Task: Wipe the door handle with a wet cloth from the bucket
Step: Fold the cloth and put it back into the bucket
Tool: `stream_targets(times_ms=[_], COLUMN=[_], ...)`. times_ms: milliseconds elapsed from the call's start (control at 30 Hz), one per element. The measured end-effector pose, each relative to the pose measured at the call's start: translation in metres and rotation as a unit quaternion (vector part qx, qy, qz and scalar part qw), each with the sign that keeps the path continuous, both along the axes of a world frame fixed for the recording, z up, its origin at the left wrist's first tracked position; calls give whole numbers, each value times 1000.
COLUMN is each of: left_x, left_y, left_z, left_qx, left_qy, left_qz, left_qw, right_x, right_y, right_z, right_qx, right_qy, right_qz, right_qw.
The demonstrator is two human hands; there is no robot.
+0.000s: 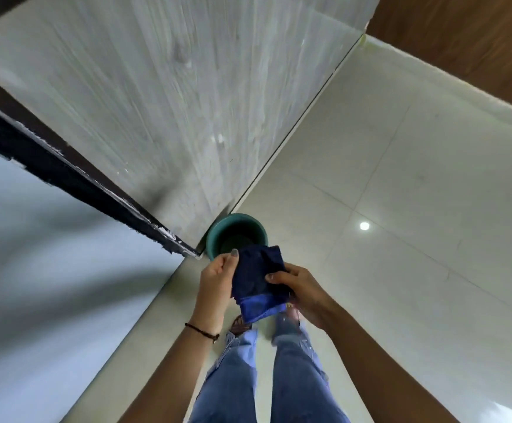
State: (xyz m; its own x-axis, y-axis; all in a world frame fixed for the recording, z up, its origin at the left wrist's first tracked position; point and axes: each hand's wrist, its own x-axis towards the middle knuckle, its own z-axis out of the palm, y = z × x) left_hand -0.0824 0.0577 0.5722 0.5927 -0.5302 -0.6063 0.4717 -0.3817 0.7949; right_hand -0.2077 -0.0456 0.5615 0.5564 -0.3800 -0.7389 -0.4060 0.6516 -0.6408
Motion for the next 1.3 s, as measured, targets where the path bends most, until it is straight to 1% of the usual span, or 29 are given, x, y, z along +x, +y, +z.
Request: stream_targets(times_ms=[67, 133, 200, 300, 400, 433, 533, 600, 733, 867, 967, 1067, 1167, 1300], left_x=[7, 11, 12, 9, 9, 13, 27, 37, 58, 78, 85, 89, 93, 94], left_y=[-17, -31, -46, -64, -82, -89, -105, -115, -127, -125, -126, -131, -136, -137], left_z=[-14, -33, -60, -106, -171, -203, -305, -375, -498, -593, -639, -677, -697, -696], left_qx=[-19, -29, -25, 13, 48, 56, 75, 98, 157, 200, 242, 260, 246, 235], left_qy=[99, 153, 181, 199, 222, 229, 234, 228, 205, 179, 158, 142, 150, 160], left_qz=[91, 150, 166, 167, 213, 228, 273, 289, 317, 315, 314, 325, 340, 339], left_qw=[991, 976, 969, 966, 950, 945, 930, 924, 913, 910, 904, 898, 895, 897], right_x=[9, 18, 28, 40, 56, 65, 93, 111, 138, 166, 184, 195, 204, 206], right_y=[-22, -39, -59, -86, -108, -114, -127, -130, -123, -115, -116, -115, -113, -112], right_z=[-18, -36, -59, -102, -162, -194, -292, -361, -477, -572, -623, -658, -677, -682], right_qx=[61, 95, 81, 30, 0, -9, -43, -63, -89, -123, -126, -126, -115, -134], right_qy=[-1, 2, 22, 64, 107, 122, 150, 162, 180, 201, 225, 253, 266, 269], right_qz=[-4, -5, 26, 72, 107, 119, 148, 151, 150, 172, 198, 212, 223, 270], right_qw=[998, 995, 996, 995, 988, 985, 977, 973, 968, 957, 946, 935, 931, 915])
